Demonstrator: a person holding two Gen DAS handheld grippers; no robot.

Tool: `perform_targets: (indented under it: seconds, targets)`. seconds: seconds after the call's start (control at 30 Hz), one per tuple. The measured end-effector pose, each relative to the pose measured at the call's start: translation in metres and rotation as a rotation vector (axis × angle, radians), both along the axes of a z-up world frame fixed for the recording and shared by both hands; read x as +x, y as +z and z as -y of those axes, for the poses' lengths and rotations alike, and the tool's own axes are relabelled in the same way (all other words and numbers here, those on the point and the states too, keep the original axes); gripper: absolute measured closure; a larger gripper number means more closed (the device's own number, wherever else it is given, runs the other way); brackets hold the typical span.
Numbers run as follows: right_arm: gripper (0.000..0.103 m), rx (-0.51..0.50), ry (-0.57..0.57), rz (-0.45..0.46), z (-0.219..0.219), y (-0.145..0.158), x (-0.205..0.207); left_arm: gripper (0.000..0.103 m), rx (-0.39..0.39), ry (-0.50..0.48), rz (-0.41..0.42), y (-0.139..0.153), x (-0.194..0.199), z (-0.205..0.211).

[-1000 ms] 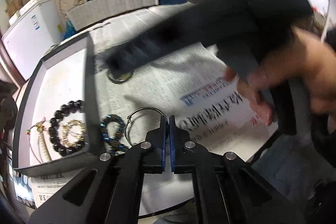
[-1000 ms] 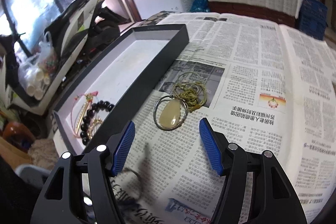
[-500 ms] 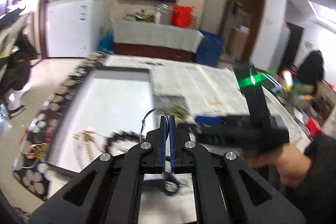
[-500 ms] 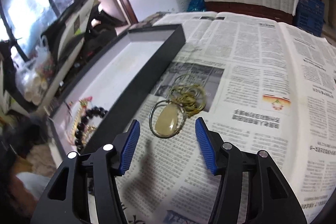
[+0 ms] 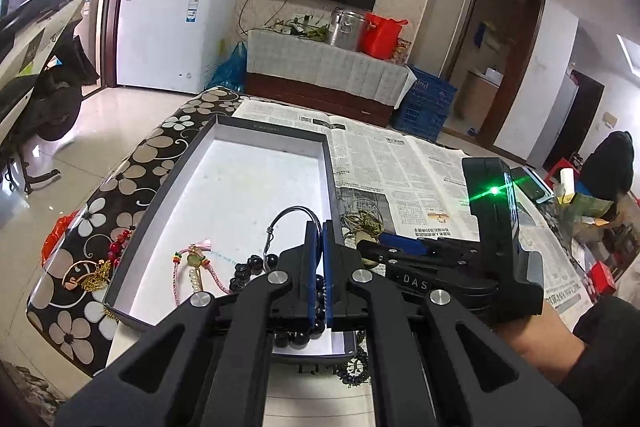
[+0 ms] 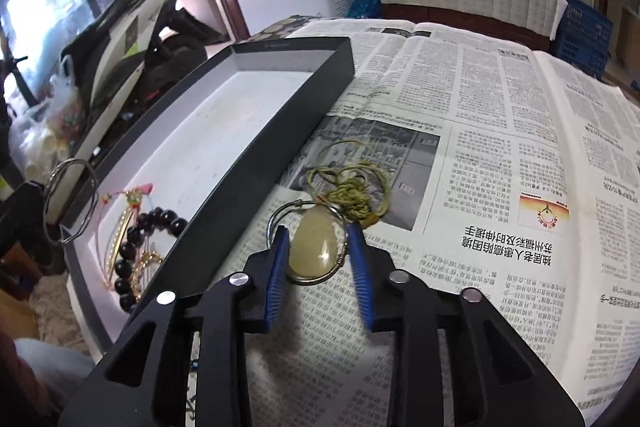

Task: Organize jewelry
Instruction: 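Drop the dark bracelet in the box with the left gripper while the right grasps the pendant cord, then lift the jade pendant by its cord with the right gripper and carry it over the box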

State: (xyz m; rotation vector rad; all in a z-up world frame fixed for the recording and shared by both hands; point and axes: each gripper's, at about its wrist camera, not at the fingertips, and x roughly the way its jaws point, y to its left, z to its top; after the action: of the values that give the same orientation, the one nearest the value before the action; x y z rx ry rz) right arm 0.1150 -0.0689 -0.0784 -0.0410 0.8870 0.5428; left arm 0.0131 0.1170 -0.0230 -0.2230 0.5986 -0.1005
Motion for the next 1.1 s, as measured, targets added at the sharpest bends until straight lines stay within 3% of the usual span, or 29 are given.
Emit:
perform_targets:
  seconds: [0.07,0.1,0.23,0.73,0.97,1.03,1.1]
  targets:
    - [0.085,-0.037,0.024,0.012,-0.005,0.0,-0.002,0.1,-0.005,0.001,-0.008,-0.002,0.001,-0.001]
    - [0.086,-0.054,0.056,0.018,-0.009,0.0,-0.005,0.1,-0.006,0.001,-0.013,-0.003,0.002,-0.001]
    - [0.087,-0.099,0.105,0.044,-0.02,0.0,-0.013,0.1,-0.002,0.0,-0.015,-0.002,0.0,0.001]
    - [0.091,-0.023,0.097,0.052,0.0,0.013,-0.028,0.1,0.022,0.021,-0.03,-0.003,-0.007,0.002]
    - [0.091,0.274,0.07,-0.043,0.032,0.028,-0.023,0.1,0.02,0.021,-0.037,-0.004,-0.01,0.002]
    - [0.091,0.259,0.043,-0.036,0.038,0.029,-0.021,0.1,0.026,0.019,-0.039,-0.004,-0.01,0.003]
    - [0.091,0.169,0.033,-0.025,0.034,0.027,-0.021,0.1,0.029,0.018,-0.046,-0.005,-0.01,0.004]
